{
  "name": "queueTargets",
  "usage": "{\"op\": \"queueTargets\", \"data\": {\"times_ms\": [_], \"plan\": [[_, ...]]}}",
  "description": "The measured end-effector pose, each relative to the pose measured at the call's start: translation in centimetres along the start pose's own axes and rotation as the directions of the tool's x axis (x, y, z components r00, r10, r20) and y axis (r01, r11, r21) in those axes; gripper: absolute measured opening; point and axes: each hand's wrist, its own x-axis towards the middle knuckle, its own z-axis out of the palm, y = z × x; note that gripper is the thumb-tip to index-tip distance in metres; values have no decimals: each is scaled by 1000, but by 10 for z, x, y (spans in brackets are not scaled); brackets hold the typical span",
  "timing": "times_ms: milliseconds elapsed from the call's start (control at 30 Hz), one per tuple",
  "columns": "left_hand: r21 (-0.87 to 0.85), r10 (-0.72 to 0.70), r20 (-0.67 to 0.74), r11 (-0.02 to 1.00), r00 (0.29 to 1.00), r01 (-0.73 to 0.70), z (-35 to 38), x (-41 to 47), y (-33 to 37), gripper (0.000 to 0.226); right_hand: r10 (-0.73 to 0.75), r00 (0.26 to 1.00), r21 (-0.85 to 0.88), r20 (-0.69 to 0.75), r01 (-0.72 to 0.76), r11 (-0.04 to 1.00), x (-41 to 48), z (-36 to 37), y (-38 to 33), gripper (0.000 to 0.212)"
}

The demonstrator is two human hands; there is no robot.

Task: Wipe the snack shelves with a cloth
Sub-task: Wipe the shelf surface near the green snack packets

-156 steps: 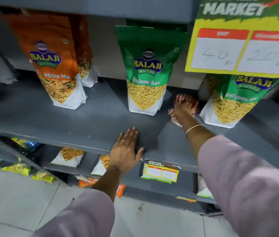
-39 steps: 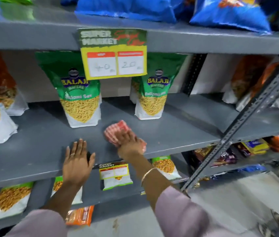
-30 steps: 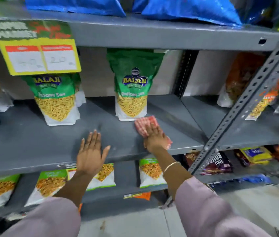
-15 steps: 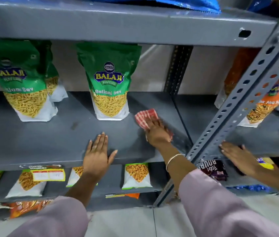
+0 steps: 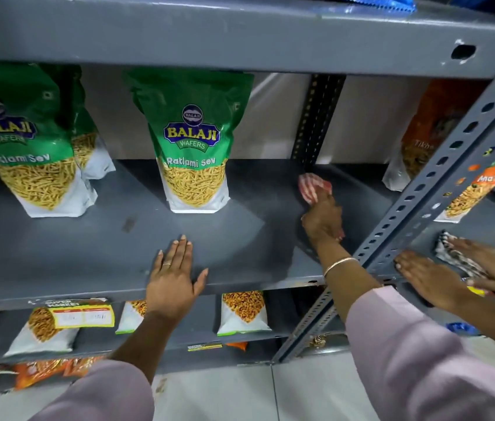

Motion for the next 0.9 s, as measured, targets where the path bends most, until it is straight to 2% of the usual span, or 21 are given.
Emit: {"op": "queueTargets", "data": {"times_ms": [33,100,167,200,267,333,400,500,533,600,667,700,767,867,900], "plan": [[-3,-1,11,1000,1000,1,0,0,0,86,-76,997,-1,15,76,997,-5,11,-5,64],[-10,-11,17,1000,1000,11,0,-1,1,74,-302,937,-46,177,315,948,-25,39,-21,68],[-18,-14,-10,1000,1000,14,2,-1,1,67,-404,855,-178,325,475,862,-53,64,-35,71],[-18,-12,-16,1000,1000,12,2,-1,1,66,-414,852,-240,319,496,835,-60,71,-37,65],[-9,-6,-15,1000,1000,6,2,-1,0,69,-408,884,-283,230,462,841,-57,70,-33,56],[-7,1,-20,1000,1000,-1,3,-2,0,68,-299,937,-314,179,343,885,-40,58,-25,56],[-7,-2,-35,1000,999,2,3,-1,1,67,-139,981,-251,139,170,953,-19,48,-13,54],[-6,-5,-37,1000,999,5,2,0,2,67,-25,997,-217,75,41,975,-7,40,-13,56],[-4,-2,-37,1000,999,2,1,-1,2,68,-50,996,-219,78,66,974,-11,40,-19,60],[1,3,-39,1000,999,-3,-2,-2,3,68,-210,966,-236,154,242,941,-25,49,-29,62],[0,9,-25,1000,1000,-9,-3,-2,4,66,-356,907,-270,226,410,871,-35,61,-32,54],[-2,8,-21,1000,1000,-8,-4,-3,4,66,-390,893,-280,223,442,852,-33,64,-31,53],[-6,7,-15,1000,1000,-7,-5,-3,3,66,-363,910,-266,199,407,874,-23,64,-26,55],[-8,1,-1,1000,1000,-1,-4,-2,3,69,-158,975,-245,154,193,950,-12,61,-27,57],[-6,0,-2,1000,1000,0,-3,-2,3,69,-165,975,-250,148,198,948,-14,63,-32,56]]}}
